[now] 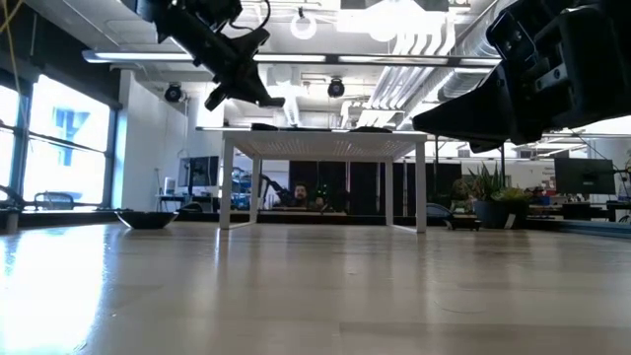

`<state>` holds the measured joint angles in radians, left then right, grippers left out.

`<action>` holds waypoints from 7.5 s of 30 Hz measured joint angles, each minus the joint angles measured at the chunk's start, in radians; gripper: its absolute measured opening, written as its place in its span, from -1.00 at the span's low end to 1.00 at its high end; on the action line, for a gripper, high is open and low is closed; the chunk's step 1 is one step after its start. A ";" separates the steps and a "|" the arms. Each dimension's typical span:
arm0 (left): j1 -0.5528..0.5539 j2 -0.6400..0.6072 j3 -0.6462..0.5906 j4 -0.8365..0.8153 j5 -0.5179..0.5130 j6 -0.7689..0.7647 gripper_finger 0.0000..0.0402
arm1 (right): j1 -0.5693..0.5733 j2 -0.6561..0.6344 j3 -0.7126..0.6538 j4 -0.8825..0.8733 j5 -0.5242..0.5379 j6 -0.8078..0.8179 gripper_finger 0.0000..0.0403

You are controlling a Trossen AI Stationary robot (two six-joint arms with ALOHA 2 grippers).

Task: Pick & Place Mini shaped plates
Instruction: Stack the drop shaped bowl on top of the drop shaped bowls on the shelf, then stack the leaf shaped bowl on top of the leaf shaped bowls on the shelf

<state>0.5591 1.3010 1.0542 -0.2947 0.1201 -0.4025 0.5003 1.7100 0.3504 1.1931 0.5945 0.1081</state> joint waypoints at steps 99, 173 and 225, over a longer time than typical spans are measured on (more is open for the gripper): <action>0.234 -0.277 -0.309 -0.473 -0.093 0.221 -0.99 | 0.000 0.000 0.001 -0.066 -0.050 0.097 -0.99; -0.941 -0.115 -0.269 -0.156 -0.494 -0.618 -1.00 | 0.103 -0.041 0.002 -0.063 0.002 -0.003 -0.99; -0.707 0.163 -0.271 0.216 -0.404 -0.299 -0.76 | 0.100 -0.041 0.002 -0.114 0.030 0.120 -0.94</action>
<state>-0.1479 1.4644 0.7833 -0.0783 -0.2842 -0.7015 0.6000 1.6688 0.3523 1.0790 0.6244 0.2283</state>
